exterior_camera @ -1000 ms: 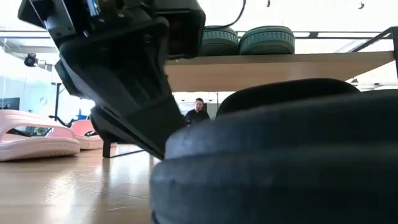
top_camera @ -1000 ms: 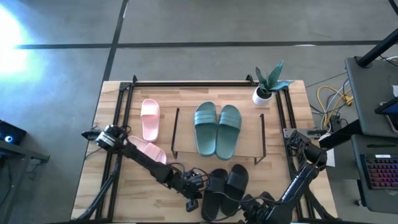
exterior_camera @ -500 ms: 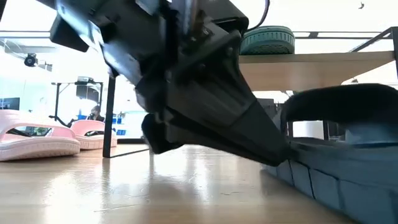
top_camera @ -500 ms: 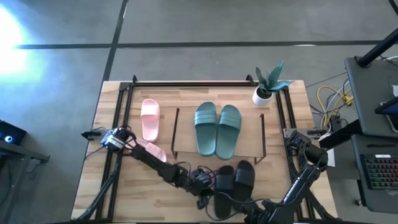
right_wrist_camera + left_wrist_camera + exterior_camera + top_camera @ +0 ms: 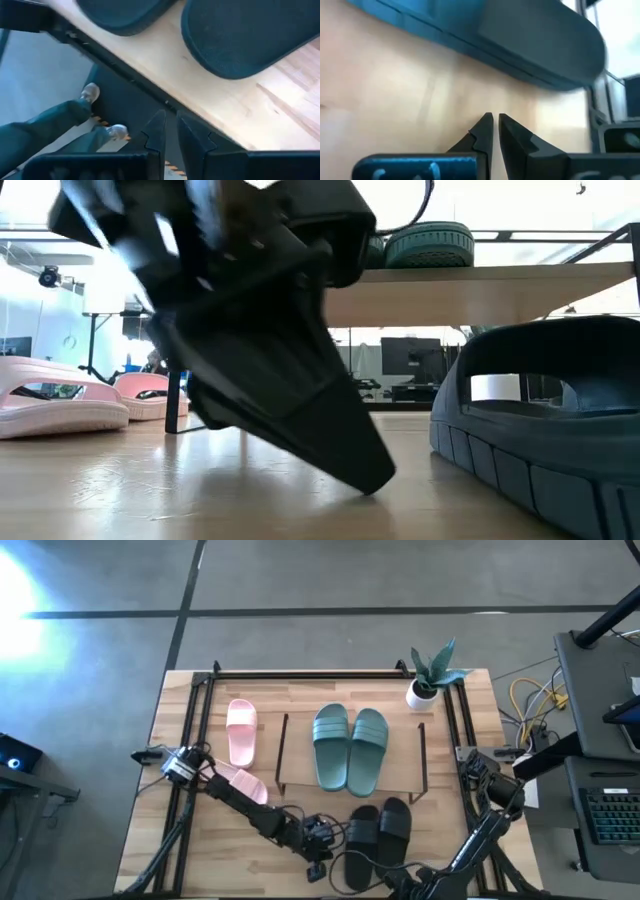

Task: Pick and place slides into the shelf
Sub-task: Adjust the black slides under the shelf

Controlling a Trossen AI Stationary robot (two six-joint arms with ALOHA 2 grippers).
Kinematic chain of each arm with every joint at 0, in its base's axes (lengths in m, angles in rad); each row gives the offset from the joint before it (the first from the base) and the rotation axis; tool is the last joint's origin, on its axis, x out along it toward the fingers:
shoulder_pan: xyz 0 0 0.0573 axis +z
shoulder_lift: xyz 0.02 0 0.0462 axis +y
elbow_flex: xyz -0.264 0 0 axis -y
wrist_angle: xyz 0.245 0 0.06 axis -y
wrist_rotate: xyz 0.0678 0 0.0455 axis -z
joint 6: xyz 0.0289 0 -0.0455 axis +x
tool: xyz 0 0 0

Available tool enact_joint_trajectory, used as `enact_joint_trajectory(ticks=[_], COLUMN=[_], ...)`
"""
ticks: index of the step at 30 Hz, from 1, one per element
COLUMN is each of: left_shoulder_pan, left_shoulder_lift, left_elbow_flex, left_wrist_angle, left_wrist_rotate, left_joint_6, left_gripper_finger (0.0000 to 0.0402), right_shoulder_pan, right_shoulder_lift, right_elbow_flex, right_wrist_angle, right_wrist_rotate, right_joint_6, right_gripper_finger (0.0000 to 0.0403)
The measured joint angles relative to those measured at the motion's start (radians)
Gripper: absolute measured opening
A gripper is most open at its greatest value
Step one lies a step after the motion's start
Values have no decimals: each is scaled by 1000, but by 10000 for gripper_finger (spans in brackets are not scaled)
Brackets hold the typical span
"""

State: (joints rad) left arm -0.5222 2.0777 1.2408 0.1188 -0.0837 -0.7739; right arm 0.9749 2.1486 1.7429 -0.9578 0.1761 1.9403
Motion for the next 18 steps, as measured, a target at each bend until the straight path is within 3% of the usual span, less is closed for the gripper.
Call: enact_joint_trajectory(ticks=[12,18], left_shoulder_pan=[-25,-25], left_shoulder_lift=[0,0], left_elbow_flex=[2,1], left_wrist_angle=[30,30], left_wrist_rotate=[15,15], left_joint_6=[3,4], left_gripper_finger=[15,15], right_shoulder_pan=[-15,-2], right_shoulder_lift=[84,91], right_elbow_flex=[-2,-2], right_wrist_angle=[-4,-156], right_wrist_rotate=[8,82], right_joint_6=[0,201], right_gripper_finger=[38,38])
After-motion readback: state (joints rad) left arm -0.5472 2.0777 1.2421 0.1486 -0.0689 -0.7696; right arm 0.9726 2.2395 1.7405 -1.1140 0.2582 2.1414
